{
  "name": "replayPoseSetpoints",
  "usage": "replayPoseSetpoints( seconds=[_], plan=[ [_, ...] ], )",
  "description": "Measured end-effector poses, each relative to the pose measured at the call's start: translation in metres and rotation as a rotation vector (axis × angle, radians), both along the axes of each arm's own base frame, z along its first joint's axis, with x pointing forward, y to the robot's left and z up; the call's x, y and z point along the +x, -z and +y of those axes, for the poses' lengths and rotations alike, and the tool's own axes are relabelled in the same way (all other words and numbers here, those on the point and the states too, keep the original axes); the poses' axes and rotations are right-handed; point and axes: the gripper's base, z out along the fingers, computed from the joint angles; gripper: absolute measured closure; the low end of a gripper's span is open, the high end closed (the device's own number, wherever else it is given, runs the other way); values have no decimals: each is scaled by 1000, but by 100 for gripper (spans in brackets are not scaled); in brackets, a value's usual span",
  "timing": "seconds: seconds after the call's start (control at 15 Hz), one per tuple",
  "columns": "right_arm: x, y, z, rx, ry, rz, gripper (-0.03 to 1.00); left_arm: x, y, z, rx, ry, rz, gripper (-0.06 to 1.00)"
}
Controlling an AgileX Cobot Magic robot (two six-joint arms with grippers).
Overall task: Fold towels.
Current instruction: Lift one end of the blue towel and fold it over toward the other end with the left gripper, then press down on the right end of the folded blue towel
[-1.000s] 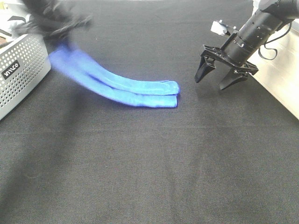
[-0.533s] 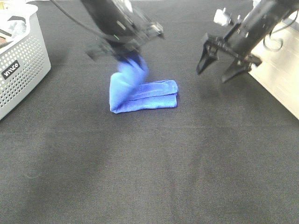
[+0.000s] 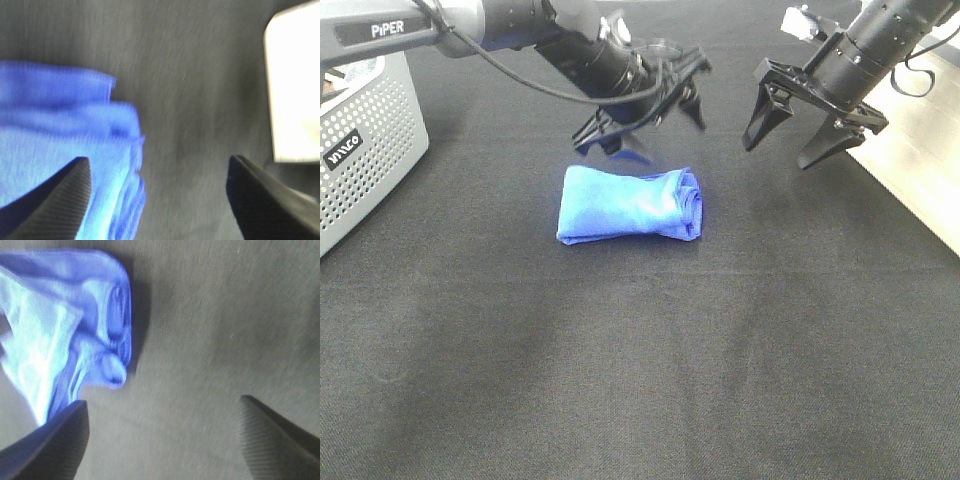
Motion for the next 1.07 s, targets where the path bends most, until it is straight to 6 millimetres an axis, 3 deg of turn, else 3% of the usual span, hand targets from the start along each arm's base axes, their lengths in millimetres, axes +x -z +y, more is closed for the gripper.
replayPoseSetpoints(
  seconds=[0.2,0.47,0.67,0.87,1.07],
  plan=[
    [-2,-6,13,134,-11,21,21,12,-19,26,73,12,-99,22],
    [-13,-16,79,285,-139,-46,21,37,-35,90,99,-97,-119,22],
    [-17,-14,117,413,-164,-73,21,45,-46,118,94,-153,-135,21],
    [-12,31,129,496,-160,1,21,45,-53,122,92,-158,-153,21],
    [-8,70,124,479,-153,49,21,45,-53,122,94,-155,-156,21]
  ],
)
